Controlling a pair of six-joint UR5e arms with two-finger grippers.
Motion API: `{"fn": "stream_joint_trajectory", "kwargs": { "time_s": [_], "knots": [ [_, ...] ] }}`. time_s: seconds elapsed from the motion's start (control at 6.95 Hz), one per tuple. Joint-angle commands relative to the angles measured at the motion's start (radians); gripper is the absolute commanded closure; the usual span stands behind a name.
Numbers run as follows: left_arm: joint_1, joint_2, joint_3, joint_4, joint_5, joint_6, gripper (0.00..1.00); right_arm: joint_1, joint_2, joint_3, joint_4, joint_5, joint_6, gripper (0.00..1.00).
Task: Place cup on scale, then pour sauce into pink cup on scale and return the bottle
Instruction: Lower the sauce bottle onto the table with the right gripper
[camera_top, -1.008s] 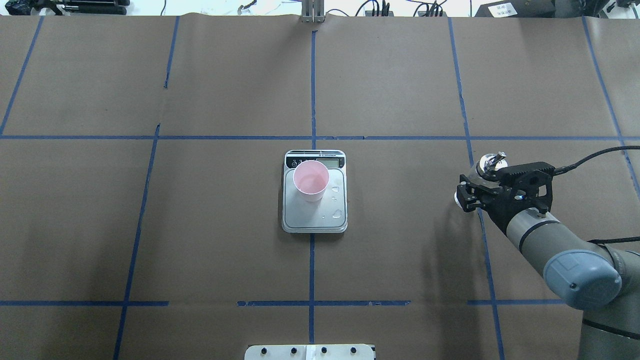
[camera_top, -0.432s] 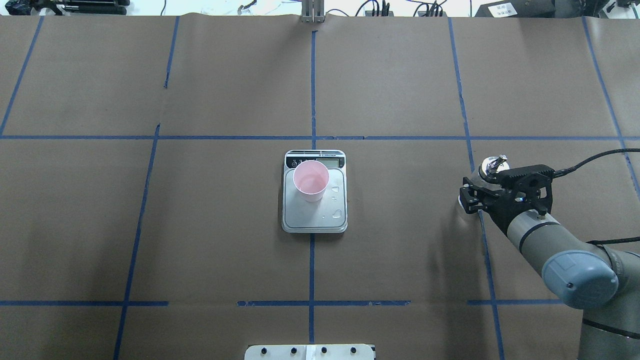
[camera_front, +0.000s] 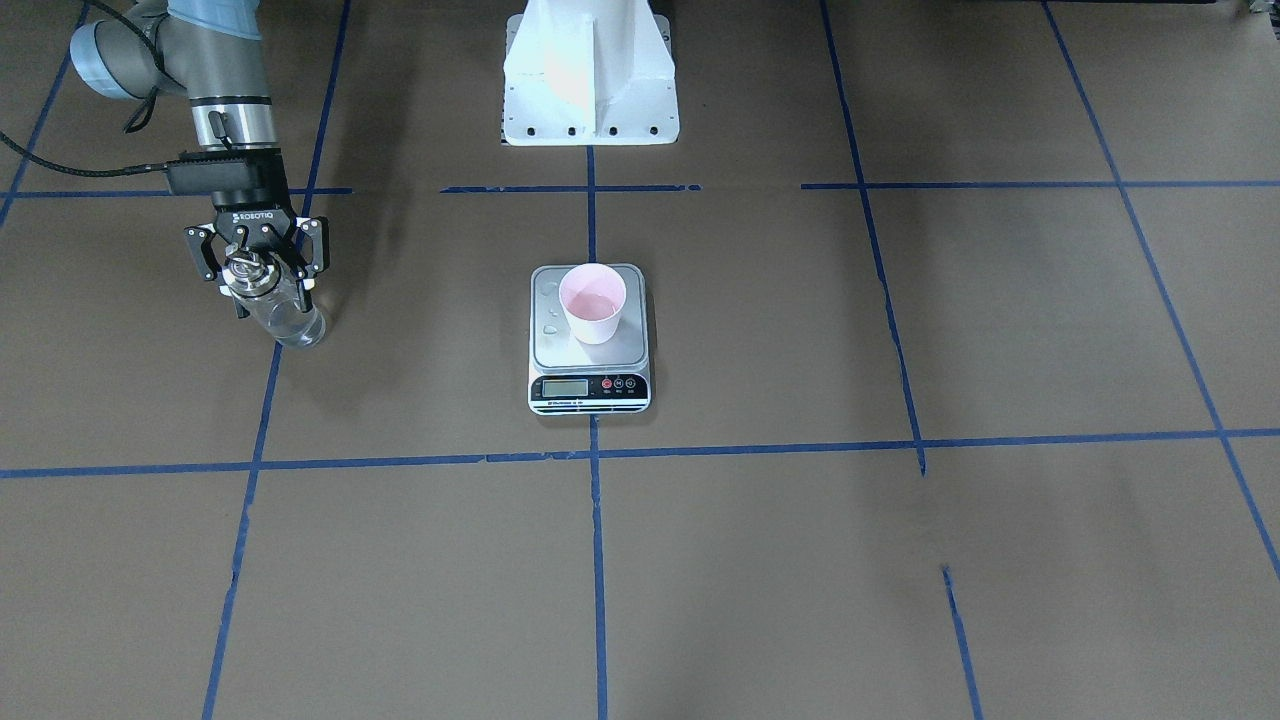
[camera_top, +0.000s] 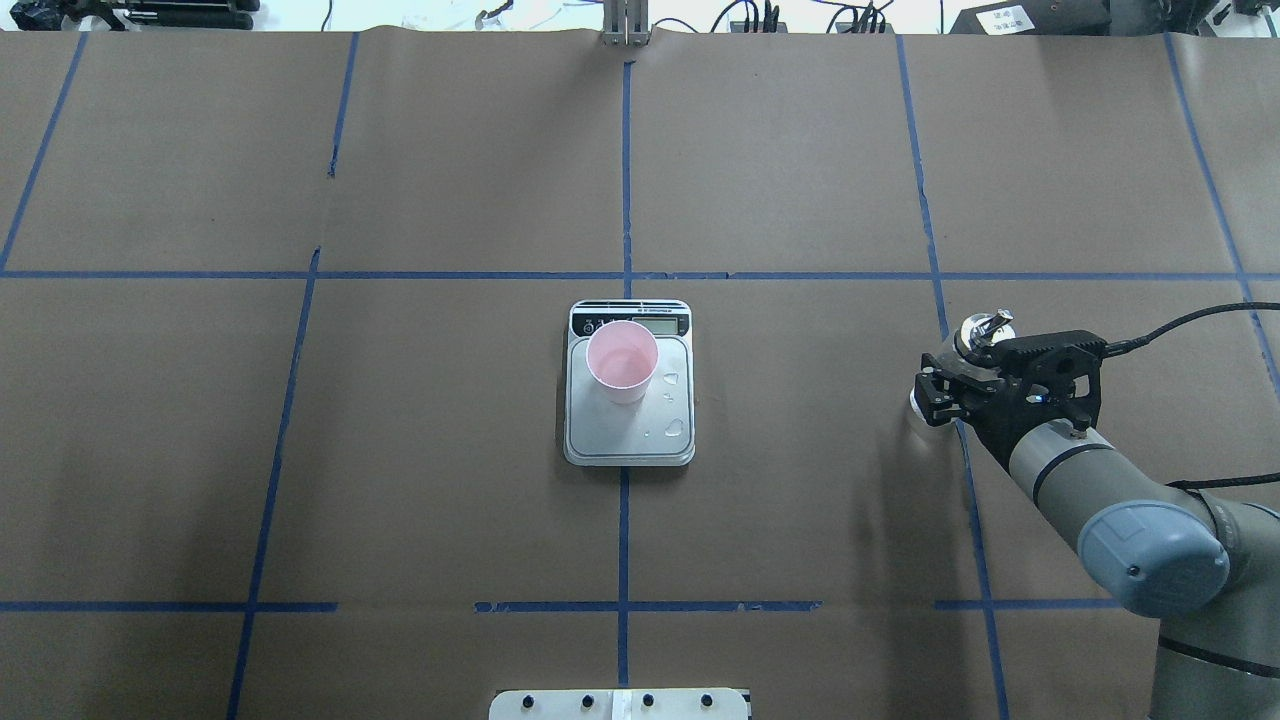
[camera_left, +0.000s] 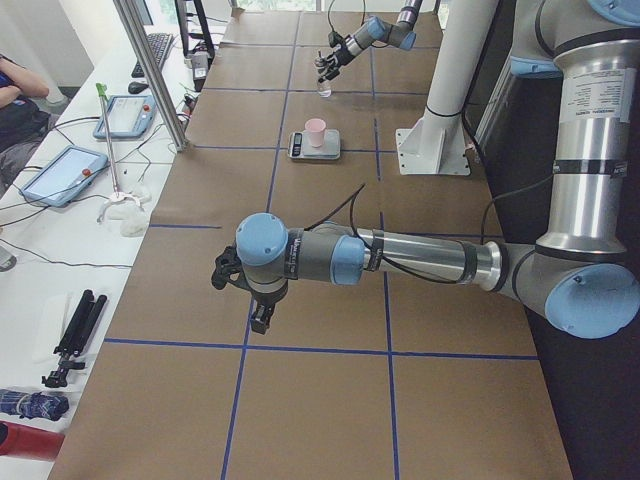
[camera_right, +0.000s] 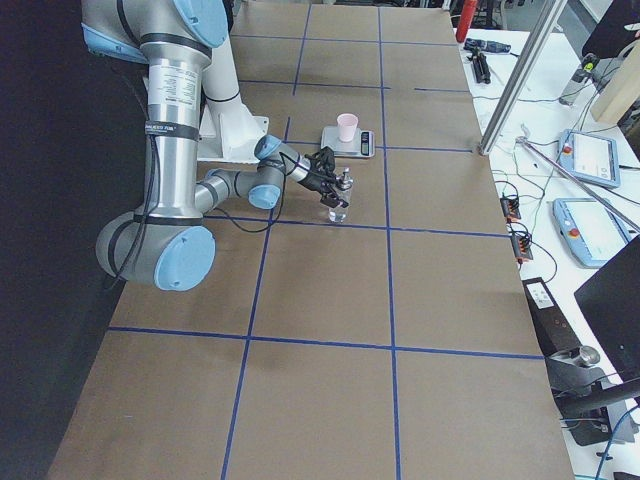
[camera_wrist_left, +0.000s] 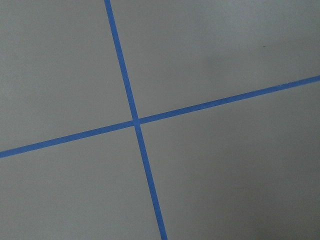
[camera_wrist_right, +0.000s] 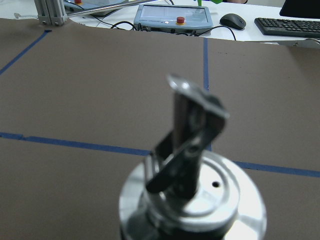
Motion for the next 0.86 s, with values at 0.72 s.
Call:
{"fn": "stream_joint_trajectory", "kwargs": {
  "time_s": [0.72],
  "knots": [
    [0.0,0.0,0.0,0.0,-0.002,0.0,0.0,-0.002,0.018,-0.01,0.001,0.0,0.004,0.01]
  ]
}}
